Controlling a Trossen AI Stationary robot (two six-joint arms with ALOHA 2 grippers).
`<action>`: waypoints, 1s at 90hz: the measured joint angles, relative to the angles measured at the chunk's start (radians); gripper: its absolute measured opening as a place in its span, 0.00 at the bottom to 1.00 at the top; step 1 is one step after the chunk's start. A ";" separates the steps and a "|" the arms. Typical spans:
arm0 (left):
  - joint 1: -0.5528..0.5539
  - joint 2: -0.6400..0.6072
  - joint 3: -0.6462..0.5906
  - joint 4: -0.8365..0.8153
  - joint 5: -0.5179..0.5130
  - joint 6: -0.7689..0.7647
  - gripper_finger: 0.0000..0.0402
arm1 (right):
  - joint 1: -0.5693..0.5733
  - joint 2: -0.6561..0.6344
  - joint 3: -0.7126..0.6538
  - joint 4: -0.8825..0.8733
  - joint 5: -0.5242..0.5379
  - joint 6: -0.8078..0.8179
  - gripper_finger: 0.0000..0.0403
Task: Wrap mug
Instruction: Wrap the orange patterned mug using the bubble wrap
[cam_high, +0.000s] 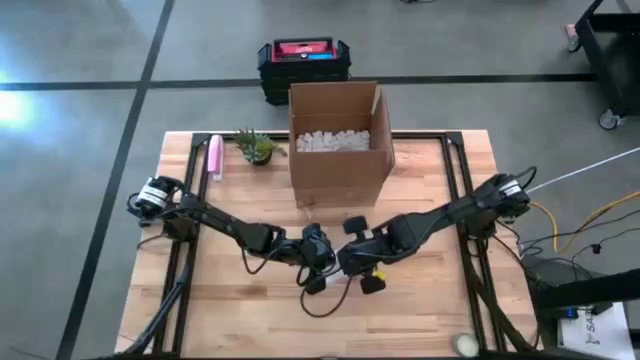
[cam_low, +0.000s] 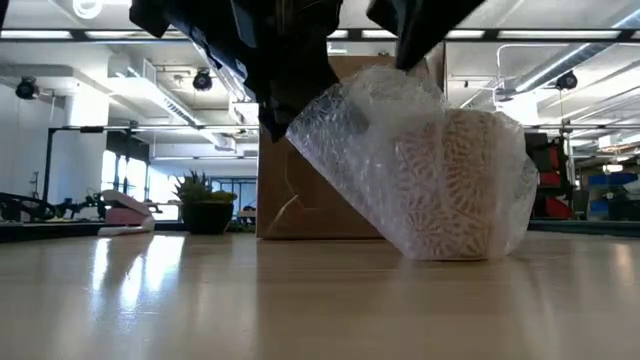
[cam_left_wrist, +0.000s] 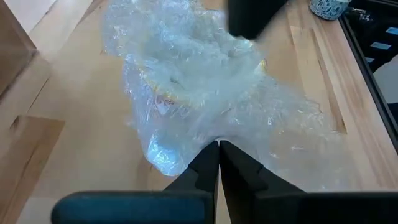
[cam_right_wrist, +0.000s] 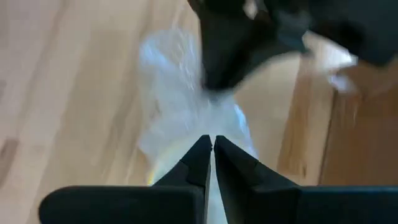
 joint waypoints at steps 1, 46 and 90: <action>0.000 0.000 0.000 0.000 0.000 0.000 0.00 | 0.000 0.004 -0.001 0.012 -0.002 -0.003 0.02; 0.000 -0.014 0.003 -0.021 0.002 0.000 0.00 | -0.017 0.066 -0.001 -0.088 0.028 0.033 0.02; -0.001 -0.014 0.003 -0.023 0.002 0.000 0.00 | -0.036 0.054 -0.007 -0.231 0.092 0.066 0.02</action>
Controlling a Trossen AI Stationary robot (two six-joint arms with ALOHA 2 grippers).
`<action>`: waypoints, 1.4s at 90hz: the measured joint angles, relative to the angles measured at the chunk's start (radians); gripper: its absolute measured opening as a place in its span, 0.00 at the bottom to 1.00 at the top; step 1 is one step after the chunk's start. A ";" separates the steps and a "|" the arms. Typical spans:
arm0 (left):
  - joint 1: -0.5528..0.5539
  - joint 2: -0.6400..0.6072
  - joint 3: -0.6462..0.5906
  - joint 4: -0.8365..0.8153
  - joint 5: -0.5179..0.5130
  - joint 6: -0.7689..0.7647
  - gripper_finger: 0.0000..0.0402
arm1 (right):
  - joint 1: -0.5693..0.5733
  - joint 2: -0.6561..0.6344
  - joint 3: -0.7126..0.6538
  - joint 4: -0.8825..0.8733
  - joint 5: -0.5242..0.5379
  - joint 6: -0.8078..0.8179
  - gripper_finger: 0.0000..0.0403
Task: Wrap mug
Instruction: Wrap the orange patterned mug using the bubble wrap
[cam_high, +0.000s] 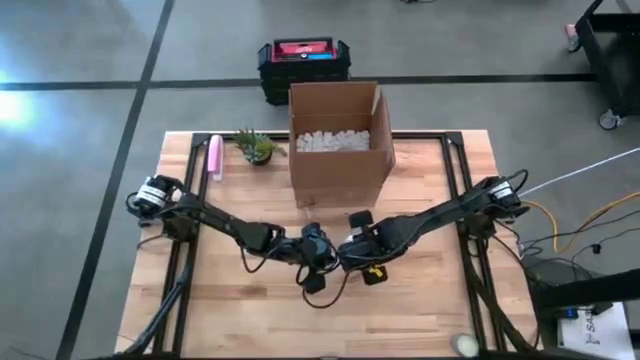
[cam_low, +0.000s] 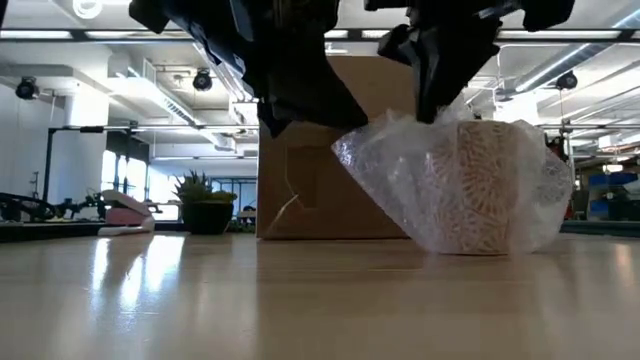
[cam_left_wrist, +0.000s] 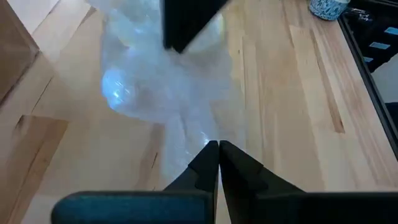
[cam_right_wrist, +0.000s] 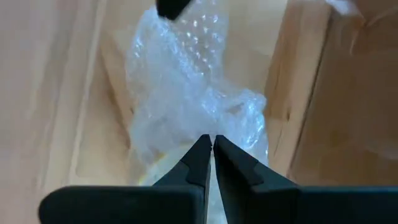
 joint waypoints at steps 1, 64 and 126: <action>0.000 0.000 0.000 0.000 0.000 0.000 0.00 | 0.000 0.000 0.000 -0.002 0.000 0.002 0.02; 0.000 -0.010 0.000 -0.003 0.008 0.000 0.00 | -0.004 -0.010 -0.248 0.155 -0.067 0.097 0.02; -0.007 -0.096 0.000 -0.176 0.071 -0.061 0.00 | -0.004 -0.002 -0.235 0.428 -0.178 -0.021 0.02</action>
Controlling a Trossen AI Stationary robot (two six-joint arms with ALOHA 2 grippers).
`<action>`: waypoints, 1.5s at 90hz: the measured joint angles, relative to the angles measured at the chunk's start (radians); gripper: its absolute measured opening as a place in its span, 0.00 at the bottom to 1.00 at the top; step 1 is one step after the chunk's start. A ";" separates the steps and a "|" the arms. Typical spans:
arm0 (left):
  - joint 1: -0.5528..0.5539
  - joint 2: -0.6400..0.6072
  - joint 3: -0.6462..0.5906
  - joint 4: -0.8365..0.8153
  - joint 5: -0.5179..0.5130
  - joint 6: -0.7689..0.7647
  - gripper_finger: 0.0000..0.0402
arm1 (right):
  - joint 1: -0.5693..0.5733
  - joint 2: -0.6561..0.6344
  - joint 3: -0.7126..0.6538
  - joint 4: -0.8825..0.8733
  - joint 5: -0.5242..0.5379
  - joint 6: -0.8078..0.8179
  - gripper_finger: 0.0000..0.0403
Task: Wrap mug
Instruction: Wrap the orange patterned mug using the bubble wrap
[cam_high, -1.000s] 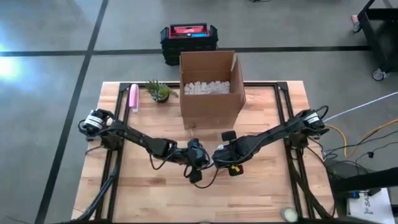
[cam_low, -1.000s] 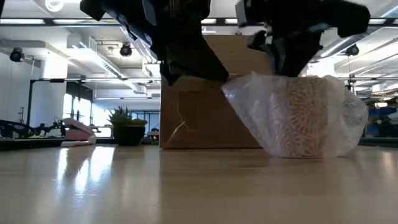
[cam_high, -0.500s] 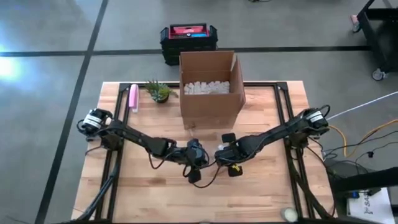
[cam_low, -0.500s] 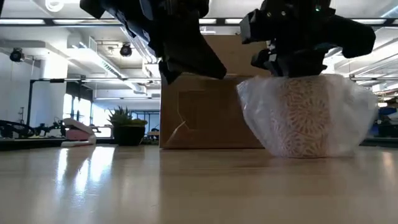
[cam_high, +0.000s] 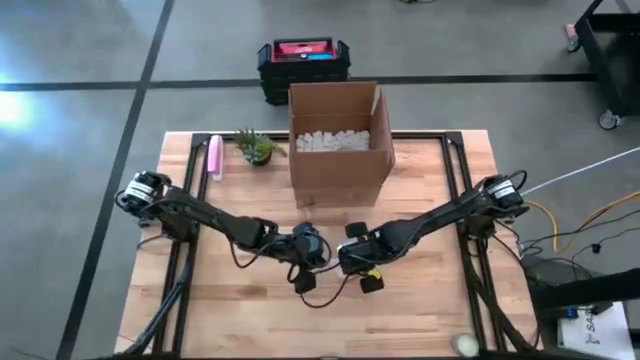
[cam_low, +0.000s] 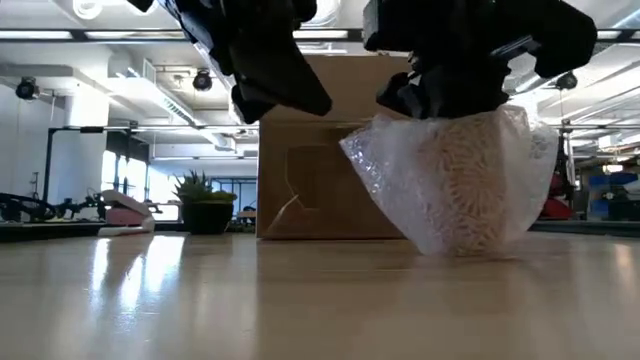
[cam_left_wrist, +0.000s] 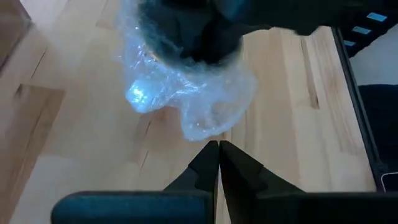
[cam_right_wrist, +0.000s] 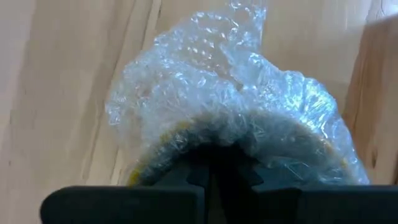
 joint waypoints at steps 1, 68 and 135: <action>-0.001 -0.001 0.000 0.000 0.000 -0.004 0.00 | 0.000 0.000 0.000 0.007 -0.001 0.000 0.02; -0.030 0.029 0.050 -0.030 -0.026 -0.014 0.00 | 0.000 0.002 0.001 0.267 0.013 -0.047 0.02; -0.014 0.101 0.050 0.042 -0.045 -0.007 0.00 | 0.005 -0.268 0.035 -0.278 0.019 0.180 0.02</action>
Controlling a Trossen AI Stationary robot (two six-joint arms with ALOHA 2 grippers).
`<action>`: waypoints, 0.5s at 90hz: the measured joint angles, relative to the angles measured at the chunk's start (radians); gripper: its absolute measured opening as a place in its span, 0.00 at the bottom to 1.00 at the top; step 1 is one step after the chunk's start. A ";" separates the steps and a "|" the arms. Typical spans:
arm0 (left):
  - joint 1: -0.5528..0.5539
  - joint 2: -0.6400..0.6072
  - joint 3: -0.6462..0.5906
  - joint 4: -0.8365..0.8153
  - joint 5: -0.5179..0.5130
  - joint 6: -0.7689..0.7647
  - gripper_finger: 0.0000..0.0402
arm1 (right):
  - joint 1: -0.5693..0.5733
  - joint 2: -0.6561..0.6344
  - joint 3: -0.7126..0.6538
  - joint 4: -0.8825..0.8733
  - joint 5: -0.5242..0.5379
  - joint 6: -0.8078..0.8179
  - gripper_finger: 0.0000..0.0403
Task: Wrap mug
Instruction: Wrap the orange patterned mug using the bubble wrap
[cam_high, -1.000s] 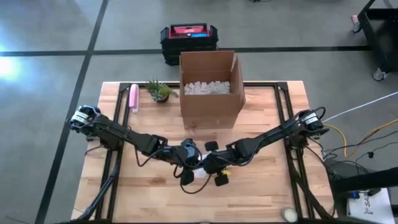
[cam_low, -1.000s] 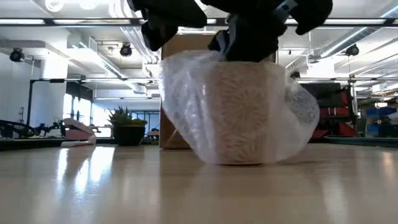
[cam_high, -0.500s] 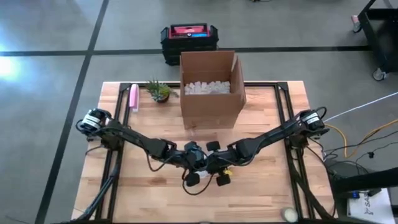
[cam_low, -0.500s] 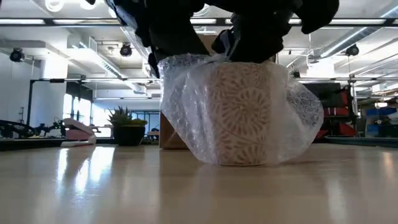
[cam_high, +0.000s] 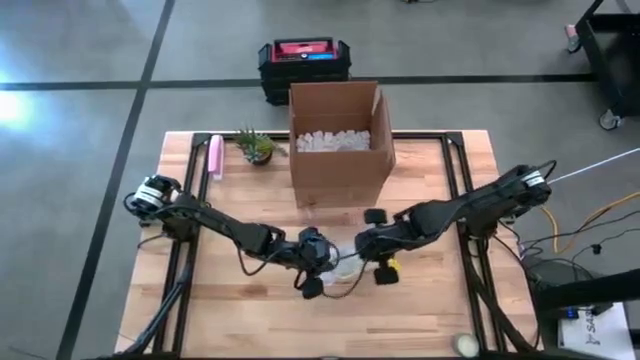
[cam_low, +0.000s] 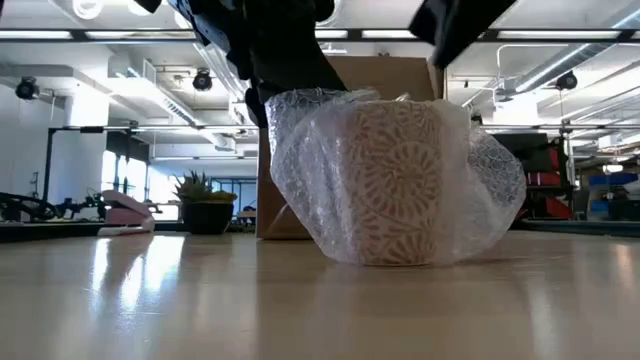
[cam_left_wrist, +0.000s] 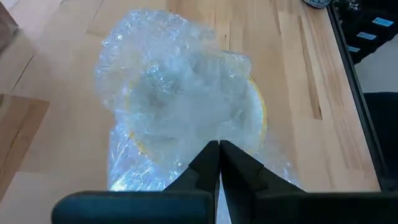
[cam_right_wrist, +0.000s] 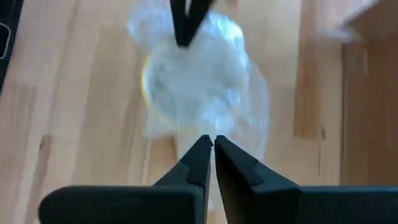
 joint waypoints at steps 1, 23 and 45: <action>0.000 0.000 0.000 0.000 0.000 0.000 0.00 | 0.000 -0.001 -0.005 -0.012 0.001 0.011 0.02; 0.000 0.001 -0.001 0.003 0.000 0.004 0.00 | 0.005 0.026 -0.141 0.042 0.120 0.027 0.02; 0.001 0.001 -0.001 0.009 0.000 0.004 0.00 | 0.023 0.048 -0.147 0.307 0.062 -0.024 0.02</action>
